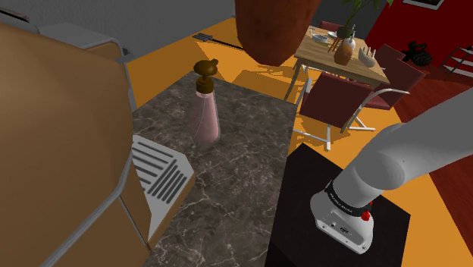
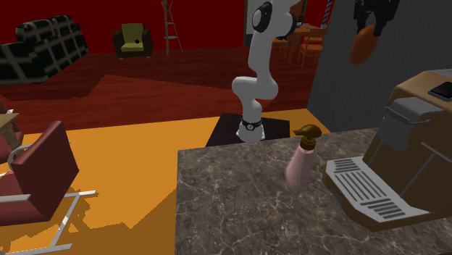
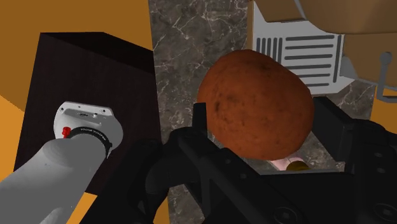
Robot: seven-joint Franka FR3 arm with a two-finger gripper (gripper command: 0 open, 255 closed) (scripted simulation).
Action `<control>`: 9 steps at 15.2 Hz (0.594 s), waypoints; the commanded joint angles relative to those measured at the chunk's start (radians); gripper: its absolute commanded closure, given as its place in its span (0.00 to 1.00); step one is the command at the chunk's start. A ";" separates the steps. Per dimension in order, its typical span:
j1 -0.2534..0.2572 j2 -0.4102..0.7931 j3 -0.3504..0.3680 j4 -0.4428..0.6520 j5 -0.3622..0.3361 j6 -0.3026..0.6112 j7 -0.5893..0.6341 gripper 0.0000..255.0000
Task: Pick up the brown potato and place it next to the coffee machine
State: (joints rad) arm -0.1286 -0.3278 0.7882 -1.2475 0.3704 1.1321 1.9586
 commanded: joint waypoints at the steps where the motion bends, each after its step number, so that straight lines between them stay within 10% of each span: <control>1: 0.008 -0.036 -0.027 -0.060 0.018 0.027 -0.025 1.00; 9: 0.041 -0.152 -0.088 -0.276 0.065 0.129 -0.096 1.00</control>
State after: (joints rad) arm -0.0891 -0.4727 0.7026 -1.5031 0.4331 1.2479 1.8694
